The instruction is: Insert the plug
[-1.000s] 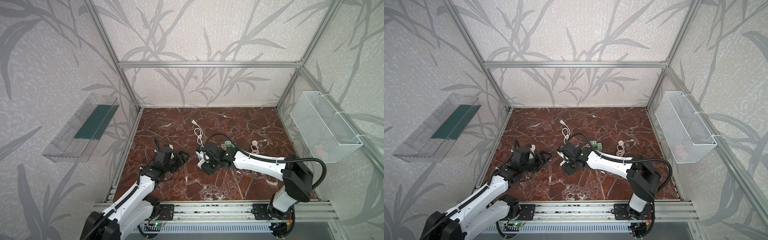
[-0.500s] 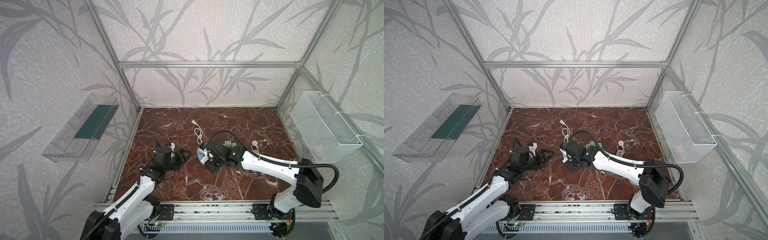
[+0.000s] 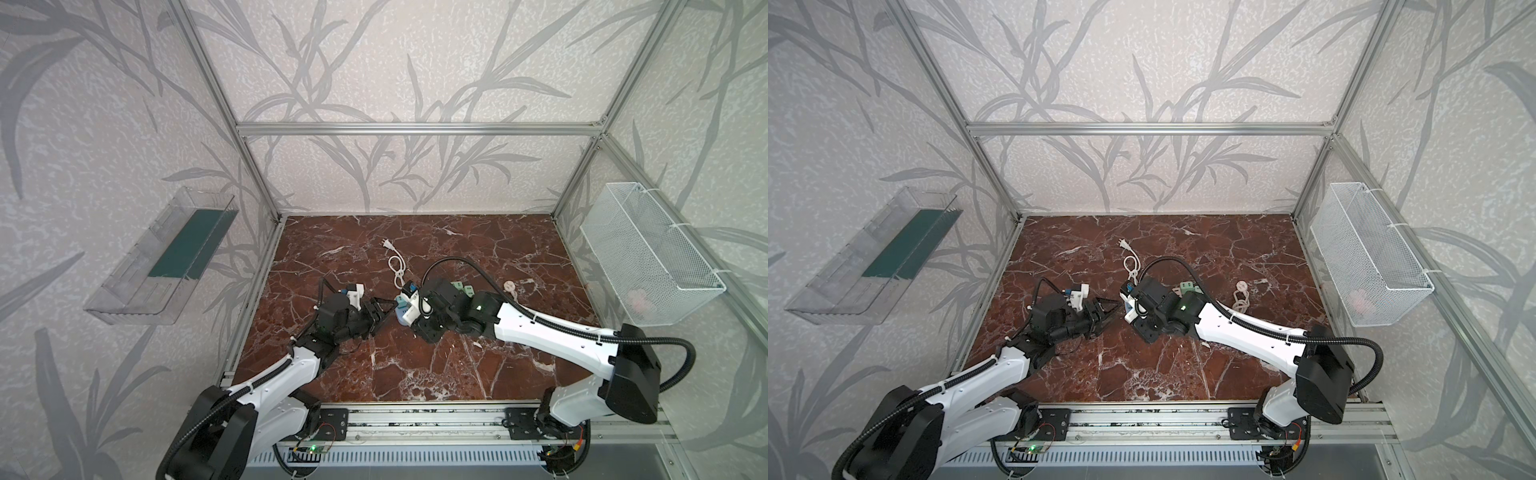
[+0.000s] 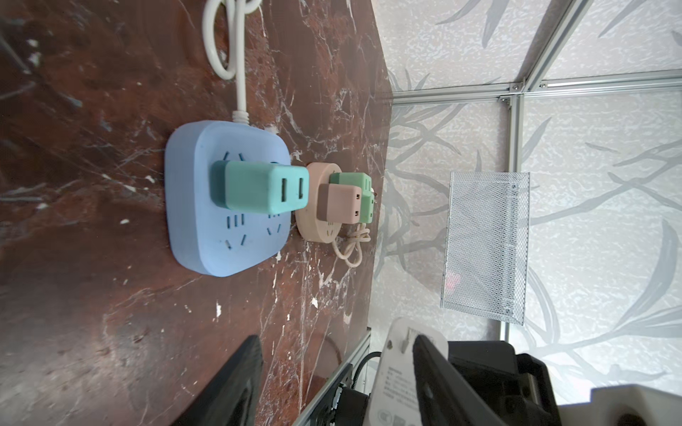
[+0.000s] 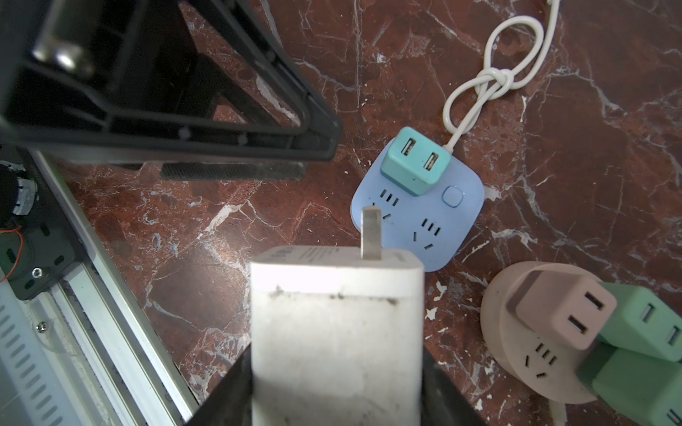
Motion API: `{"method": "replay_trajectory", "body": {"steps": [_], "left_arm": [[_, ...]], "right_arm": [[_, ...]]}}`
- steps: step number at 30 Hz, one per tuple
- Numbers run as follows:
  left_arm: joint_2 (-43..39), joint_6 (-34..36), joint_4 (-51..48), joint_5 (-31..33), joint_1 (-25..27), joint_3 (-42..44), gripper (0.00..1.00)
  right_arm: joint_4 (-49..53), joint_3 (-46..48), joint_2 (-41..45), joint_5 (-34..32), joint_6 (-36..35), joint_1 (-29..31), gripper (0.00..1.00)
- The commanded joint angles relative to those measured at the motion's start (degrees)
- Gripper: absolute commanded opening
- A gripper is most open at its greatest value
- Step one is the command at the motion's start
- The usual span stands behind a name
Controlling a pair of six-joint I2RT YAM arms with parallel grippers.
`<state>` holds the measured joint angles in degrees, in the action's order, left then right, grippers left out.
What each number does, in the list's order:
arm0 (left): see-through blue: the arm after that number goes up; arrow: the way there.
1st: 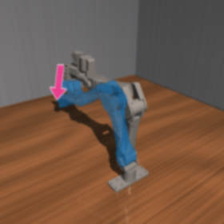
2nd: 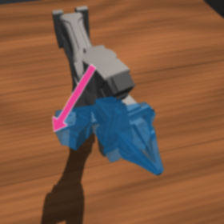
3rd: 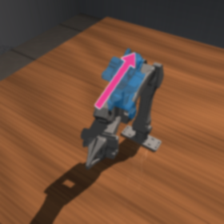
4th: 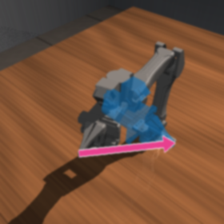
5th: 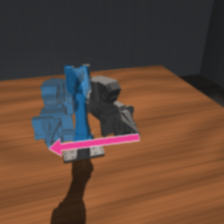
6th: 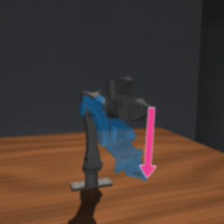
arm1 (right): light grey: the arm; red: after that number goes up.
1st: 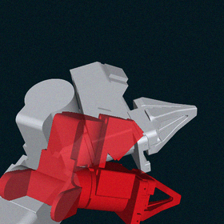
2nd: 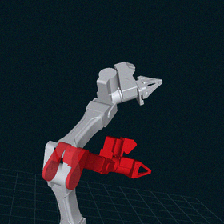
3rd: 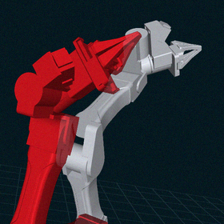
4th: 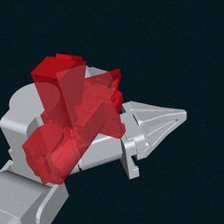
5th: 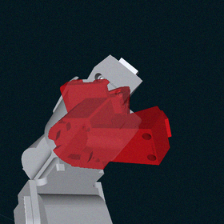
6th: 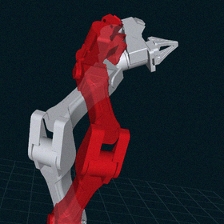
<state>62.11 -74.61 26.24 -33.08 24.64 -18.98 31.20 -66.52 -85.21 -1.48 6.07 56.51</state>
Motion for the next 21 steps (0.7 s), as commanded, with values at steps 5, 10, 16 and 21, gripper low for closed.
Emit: {"method": "replay_trajectory", "body": {"steps": [5, 10, 16, 21], "left_arm": [[1.7, -3.5, 8.7, -1.9, 1.8, 0.4, 0.61], [1.6, -2.9, 8.4, -2.6, 2.5, 0.0, 0.60], [1.2, -2.8, 8.3, -3.1, 3.2, 0.5, 0.55], [0.5, -2.5, 8.2, -3.1, 3.5, 0.4, 0.53]], "right_arm": [[-0.5, -2.7, 0.0, -1.0, -0.9, -0.3, 0.00], [-0.7, -4.2, -1.4, -0.1, -0.9, -0.2, 0.00], [-0.9, -6.2, -2.8, 1.4, -1.2, -0.3, 0.00], [0.8, -9.2, -5.4, 3.5, -1.4, -0.2, 0.00]]}}
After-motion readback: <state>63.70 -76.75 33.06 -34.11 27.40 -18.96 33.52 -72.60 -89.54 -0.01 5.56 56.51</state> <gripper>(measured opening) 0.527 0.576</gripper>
